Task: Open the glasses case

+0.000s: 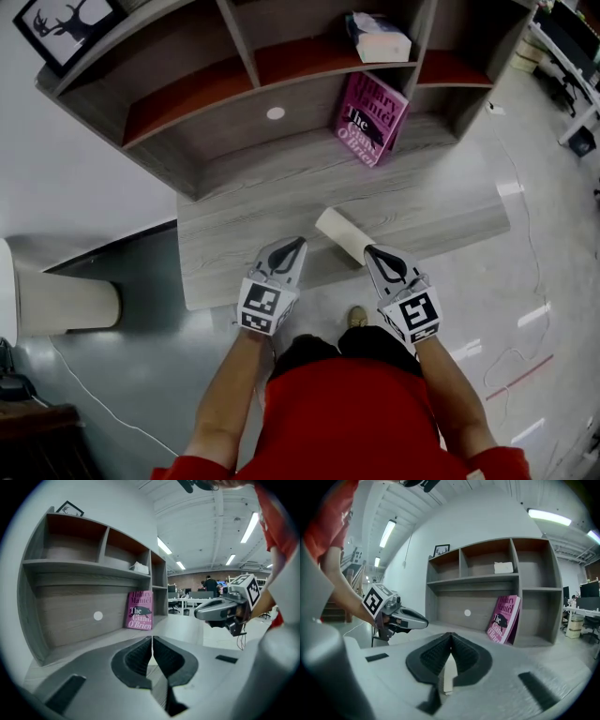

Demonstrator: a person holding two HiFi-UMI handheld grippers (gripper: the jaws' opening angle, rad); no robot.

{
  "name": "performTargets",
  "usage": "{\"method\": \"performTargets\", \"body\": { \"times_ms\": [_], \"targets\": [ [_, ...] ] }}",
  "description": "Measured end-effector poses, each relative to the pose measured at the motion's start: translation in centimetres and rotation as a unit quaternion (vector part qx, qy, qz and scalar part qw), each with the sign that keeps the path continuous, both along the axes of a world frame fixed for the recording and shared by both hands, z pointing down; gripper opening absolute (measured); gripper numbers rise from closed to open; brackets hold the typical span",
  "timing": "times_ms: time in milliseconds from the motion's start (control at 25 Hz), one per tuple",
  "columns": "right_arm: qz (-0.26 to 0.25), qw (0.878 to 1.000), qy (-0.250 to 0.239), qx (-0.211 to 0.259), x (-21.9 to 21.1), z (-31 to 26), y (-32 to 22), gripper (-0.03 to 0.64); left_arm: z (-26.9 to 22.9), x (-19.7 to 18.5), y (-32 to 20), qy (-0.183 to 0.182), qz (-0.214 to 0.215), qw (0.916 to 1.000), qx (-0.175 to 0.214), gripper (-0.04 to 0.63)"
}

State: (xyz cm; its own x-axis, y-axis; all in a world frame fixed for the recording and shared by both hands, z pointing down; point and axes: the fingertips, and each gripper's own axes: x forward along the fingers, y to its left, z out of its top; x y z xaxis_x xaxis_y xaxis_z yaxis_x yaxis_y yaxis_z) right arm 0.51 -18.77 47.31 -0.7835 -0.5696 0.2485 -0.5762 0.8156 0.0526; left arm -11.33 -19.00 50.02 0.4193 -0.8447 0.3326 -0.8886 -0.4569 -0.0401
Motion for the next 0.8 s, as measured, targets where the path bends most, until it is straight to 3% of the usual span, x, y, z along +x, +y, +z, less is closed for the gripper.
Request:
{"method": "performTargets", "body": {
  "times_ms": [320,400,800],
  "targets": [
    [-0.010,0.999,0.035,-0.035,-0.6,3.6,-2.8,0.055,3.7,-0.5,-3.2,-0.016,0.016,0.9974,-0.069,0.017],
    [-0.003,0.998,0.041,-0.045,-1.0,4.1,-3.3,0.077,4.7,-0.2,-3.7,-0.019,0.038,0.9955,-0.084,0.071],
    [0.006,0.989,0.112,-0.092,-1.1,8.9,-3.4,0.215,10.3,0.7,-5.4,-0.061,0.119,0.9766,-0.169,0.160]
  ]
}}
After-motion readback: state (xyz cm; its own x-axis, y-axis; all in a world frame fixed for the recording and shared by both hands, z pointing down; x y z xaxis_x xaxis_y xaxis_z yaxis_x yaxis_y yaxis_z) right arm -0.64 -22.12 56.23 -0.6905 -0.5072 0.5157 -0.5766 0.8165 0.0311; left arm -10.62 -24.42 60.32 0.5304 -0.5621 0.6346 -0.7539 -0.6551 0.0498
